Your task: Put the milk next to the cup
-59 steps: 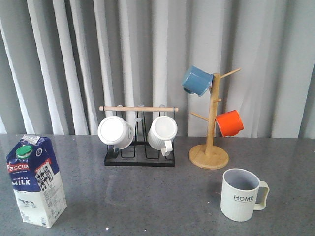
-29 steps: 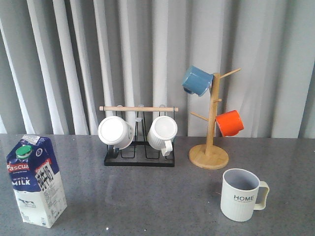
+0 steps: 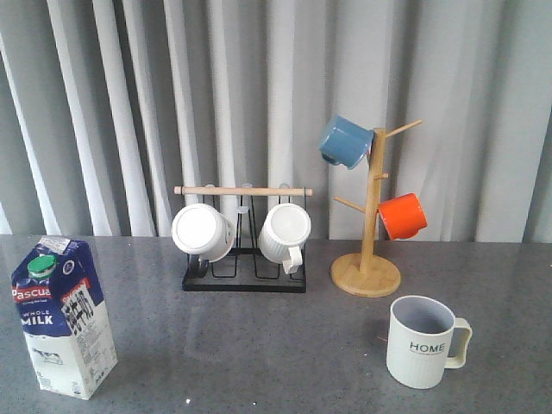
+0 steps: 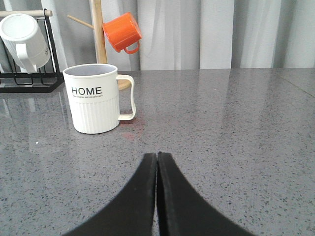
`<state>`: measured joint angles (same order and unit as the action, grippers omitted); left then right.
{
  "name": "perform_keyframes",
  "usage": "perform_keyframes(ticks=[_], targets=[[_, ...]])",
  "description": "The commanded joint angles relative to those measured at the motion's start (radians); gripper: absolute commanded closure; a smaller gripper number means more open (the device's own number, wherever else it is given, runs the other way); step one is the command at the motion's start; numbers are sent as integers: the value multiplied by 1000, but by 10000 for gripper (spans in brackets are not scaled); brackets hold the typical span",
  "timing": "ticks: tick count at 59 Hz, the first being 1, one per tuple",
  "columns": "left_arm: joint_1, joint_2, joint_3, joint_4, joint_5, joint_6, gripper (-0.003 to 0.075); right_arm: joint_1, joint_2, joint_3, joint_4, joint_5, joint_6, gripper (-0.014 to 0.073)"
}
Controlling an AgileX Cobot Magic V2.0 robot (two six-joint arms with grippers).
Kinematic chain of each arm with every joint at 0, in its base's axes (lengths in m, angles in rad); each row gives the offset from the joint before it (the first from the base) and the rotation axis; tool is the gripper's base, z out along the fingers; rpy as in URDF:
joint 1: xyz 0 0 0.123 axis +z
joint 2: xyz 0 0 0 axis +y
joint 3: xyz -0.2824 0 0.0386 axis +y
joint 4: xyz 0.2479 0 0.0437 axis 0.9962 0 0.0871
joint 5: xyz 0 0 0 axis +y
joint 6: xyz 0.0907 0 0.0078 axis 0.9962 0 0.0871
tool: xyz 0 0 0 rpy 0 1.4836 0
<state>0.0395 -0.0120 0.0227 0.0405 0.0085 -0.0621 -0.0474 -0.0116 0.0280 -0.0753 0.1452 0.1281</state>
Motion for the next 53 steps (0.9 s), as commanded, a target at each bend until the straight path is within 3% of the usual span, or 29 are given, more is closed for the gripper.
perform_keyframes(ticks=[1, 25, 36, 44, 53], targets=[[1, -10, -27, -3, -73, -9, 727, -7, -14, 9, -7, -80, -3, 598], [1, -10, -27, -3, -73, -9, 727, -7, -14, 9, -2, -88, 15, 598], [1, -10, -27, -3, -76, -9, 727, -7, -14, 9, 117, -129, 118, 598], [1, -10, -27, -5, -113, -17, 727, -7, -14, 9, 203, -139, 121, 598], [0, -10, -27, -4, -210, -118, 727, -7, -14, 9, 282, -145, 118, 598]])
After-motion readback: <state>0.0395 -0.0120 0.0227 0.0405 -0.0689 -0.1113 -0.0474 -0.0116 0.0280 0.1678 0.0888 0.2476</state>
